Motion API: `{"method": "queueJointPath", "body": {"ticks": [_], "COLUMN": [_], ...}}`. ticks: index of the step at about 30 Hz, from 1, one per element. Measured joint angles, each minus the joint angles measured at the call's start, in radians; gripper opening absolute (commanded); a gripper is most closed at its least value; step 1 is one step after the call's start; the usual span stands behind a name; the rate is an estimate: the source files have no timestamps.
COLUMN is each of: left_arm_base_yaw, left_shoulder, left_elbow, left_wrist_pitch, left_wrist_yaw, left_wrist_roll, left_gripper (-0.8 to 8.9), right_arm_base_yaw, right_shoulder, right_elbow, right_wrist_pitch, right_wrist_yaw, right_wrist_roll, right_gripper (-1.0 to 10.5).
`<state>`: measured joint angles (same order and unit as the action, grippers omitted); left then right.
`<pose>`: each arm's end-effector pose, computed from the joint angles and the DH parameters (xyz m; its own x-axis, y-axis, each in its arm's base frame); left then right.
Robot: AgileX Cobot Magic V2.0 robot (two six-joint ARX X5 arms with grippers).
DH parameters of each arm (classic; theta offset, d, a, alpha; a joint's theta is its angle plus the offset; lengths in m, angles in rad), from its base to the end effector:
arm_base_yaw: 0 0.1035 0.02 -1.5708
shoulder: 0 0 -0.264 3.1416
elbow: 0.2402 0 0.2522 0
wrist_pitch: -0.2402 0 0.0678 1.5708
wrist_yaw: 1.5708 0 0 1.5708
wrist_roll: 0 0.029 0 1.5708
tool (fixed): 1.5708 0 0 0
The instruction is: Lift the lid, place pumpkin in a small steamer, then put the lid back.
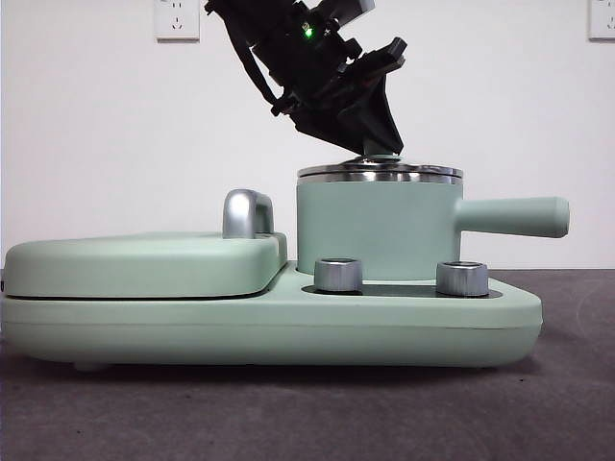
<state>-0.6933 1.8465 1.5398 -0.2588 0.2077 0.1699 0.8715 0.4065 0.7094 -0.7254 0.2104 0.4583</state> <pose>0.3228 -0.2760 0.2892 0.5037 -0.6866 -0.5243 0.8180 0.5742 0.0339 0.0569 0.0582 0.2988 0.7340 0.5482 -0.4010 -0.4445 0.8341 0.3267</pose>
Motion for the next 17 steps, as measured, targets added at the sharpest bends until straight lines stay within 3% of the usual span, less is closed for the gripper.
{"method": "queueJointPath", "body": {"ticks": [17], "left_arm_base_yaw": [-0.005], "left_shoulder": [0.0], "left_elbow": [0.009], "left_wrist_pitch": [-0.035], "left_wrist_yaw": [-0.002], "left_wrist_roll": [0.026], "left_gripper": [0.33], "right_arm_base_yaw": [0.0], "right_shoulder": [0.0], "right_elbow": [0.0], "right_wrist_pitch": [-0.023], "right_wrist_yaw": [0.002], "right_wrist_roll": [0.003], "right_gripper": [5.4]}}
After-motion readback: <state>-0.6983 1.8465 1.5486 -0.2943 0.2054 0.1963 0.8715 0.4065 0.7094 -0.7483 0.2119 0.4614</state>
